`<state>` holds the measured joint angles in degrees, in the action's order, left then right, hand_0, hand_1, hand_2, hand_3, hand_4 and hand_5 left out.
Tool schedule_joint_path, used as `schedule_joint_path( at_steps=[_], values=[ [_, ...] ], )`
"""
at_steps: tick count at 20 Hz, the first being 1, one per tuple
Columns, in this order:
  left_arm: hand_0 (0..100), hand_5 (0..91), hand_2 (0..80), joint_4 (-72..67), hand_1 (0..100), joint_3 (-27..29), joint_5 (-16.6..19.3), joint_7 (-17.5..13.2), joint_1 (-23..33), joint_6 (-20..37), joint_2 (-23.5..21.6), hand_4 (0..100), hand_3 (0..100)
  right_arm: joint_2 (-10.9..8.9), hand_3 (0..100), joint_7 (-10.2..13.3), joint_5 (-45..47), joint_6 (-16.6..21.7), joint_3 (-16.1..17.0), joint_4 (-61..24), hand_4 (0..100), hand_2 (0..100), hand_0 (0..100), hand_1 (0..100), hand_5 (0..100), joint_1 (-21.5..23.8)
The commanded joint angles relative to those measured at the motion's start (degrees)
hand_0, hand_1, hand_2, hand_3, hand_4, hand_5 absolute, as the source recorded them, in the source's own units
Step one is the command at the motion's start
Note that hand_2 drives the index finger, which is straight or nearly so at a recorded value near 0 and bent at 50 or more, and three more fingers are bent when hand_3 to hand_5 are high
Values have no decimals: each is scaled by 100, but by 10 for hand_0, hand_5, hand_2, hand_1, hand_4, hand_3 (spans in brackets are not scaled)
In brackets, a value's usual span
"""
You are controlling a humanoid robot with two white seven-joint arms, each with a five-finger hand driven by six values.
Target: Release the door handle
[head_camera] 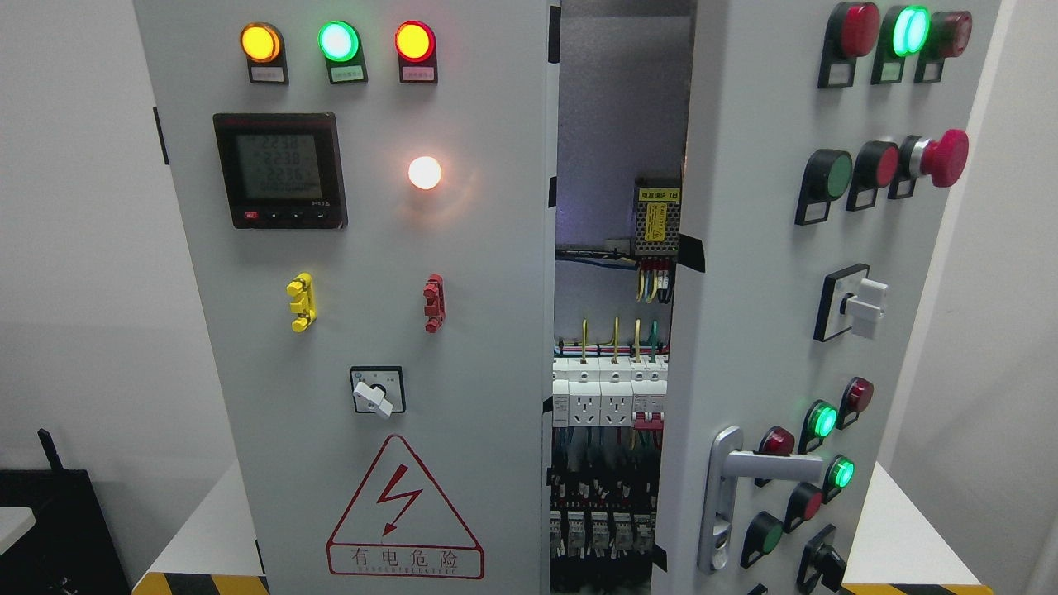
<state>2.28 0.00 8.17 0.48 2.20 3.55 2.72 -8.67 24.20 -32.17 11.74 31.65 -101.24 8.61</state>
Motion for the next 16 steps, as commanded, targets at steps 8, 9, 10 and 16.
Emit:
schedule_joint_path(
  at_steps=[8,9,10,16],
  values=[
    [120,0,0,0,389,-141,0,22,0,-3,0,0,0,841,581,-284,835,680,149,5348,512,353,666,226,494,1073],
    [120,0,0,0,389,-141,0,22,0,5,0,0,0,841,553,-301,835,698,96,5700,490,338,661,226,475,1047],
    [120,0,0,0,389,-141,0,22,0,5,0,0,0,832,517,-302,835,698,35,6034,464,320,659,217,429,1029],
    [120,0,0,0,389,-141,0,22,0,-3,0,0,0,823,371,-1354,835,645,-238,7741,300,248,627,201,176,818]
  ],
)
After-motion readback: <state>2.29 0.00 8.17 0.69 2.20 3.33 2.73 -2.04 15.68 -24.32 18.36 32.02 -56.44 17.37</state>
